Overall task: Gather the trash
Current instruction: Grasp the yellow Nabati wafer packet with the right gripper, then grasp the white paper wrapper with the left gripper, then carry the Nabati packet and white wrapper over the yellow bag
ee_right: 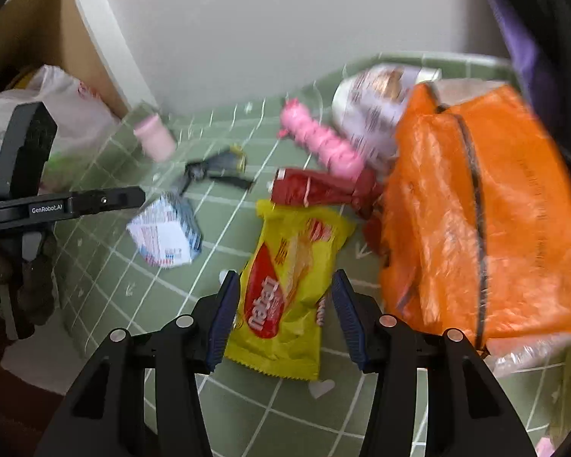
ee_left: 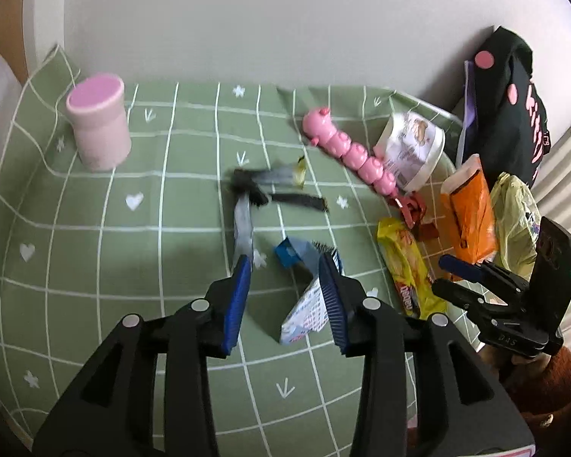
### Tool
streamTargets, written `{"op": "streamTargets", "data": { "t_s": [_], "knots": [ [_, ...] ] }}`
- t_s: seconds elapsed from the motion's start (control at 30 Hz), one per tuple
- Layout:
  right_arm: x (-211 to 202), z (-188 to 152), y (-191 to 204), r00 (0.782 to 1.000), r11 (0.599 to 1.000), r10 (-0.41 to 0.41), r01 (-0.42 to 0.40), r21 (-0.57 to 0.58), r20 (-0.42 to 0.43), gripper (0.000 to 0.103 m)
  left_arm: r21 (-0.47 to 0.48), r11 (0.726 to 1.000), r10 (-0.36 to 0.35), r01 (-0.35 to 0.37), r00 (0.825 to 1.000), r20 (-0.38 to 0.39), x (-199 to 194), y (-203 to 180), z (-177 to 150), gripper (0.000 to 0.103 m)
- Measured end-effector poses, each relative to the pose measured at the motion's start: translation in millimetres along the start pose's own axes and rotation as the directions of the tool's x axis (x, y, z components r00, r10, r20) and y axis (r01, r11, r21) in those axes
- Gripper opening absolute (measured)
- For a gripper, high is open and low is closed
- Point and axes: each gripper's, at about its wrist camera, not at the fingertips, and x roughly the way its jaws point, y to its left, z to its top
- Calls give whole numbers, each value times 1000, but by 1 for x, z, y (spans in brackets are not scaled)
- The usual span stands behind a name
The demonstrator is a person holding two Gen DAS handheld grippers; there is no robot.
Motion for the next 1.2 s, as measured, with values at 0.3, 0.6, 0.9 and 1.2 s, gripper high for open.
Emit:
{"op": "streamTargets", "data": {
  "t_s": [0.3,0.6,0.9,1.2],
  "knots": [
    [36,11,4,996,997,-54,57,48,-68,47,33,999,-25,25,1000,5,-1,-10,-6,49],
    [15,1,11,995,997,-74,76,34,-68,15,114,993,24,-22,1000,-17,-1,-18,-14,49],
    [-41,9,7,994,994,-101,100,43,36,12,71,997,7,-3,998,-63,14,-20,-9,37],
    [-85,16,-3,978,987,-160,154,55,134,12,144,988,-58,52,998,35,-7,-58,24,3]
  ]
}}
